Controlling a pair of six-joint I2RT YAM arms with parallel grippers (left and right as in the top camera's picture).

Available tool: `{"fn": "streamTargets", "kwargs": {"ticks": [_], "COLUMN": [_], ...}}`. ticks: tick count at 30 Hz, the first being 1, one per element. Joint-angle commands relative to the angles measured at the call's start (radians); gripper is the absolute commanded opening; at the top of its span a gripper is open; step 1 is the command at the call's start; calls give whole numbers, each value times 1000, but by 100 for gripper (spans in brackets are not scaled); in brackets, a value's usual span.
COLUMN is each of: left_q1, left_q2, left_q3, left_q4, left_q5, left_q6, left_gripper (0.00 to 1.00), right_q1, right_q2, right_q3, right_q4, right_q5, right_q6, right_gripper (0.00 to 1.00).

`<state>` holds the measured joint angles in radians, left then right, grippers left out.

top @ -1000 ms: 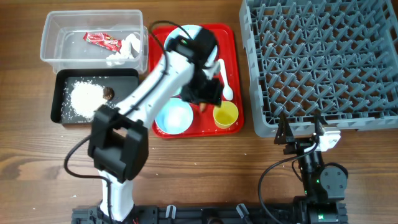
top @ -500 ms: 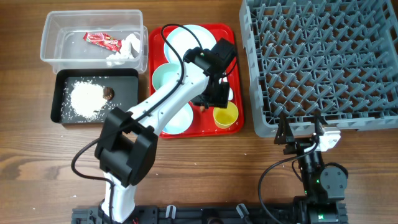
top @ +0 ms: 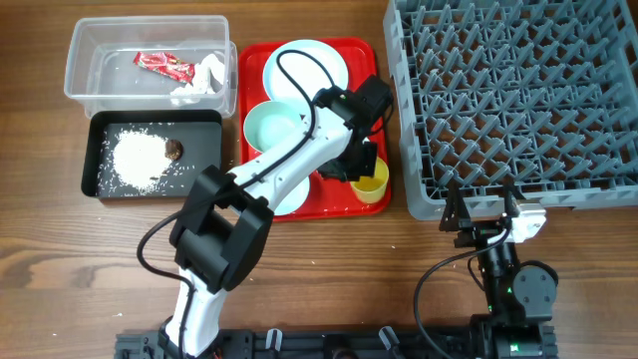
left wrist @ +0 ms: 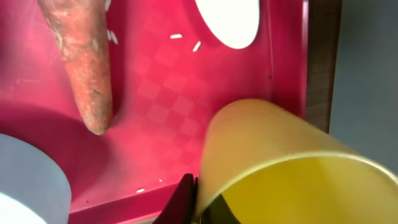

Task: Sort waste into correct bins and load items into the dishwasher rack
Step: 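Move the left gripper to the yellow cup and grasp it, then lift the yellow cup and reach the right gripper toward it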

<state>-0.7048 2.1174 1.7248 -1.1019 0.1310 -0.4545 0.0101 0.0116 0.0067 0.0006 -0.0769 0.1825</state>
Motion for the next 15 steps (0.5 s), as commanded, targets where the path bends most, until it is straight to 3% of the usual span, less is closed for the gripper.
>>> {"fn": "streamTargets", "kwargs": {"ticks": [1,7,15], "left_q1": [12,67,260], "left_q2": [5,-37,-156], "left_q3": [-3,4,4], "left_q4": [-6,-63,-42], "left_q5": [31,164,548], "left_q6": [-2,15,80], "left_gripper": [4,4,4], "right_q1": [-1,-1,-1], "right_q2": [-7,-7,-7], "right_q3": [-2,-2,-2], "right_q4": [3,3,33], "right_q5": [13,13,11], "right_q6": [8,8,36], "right_gripper": [100,100,100]}}
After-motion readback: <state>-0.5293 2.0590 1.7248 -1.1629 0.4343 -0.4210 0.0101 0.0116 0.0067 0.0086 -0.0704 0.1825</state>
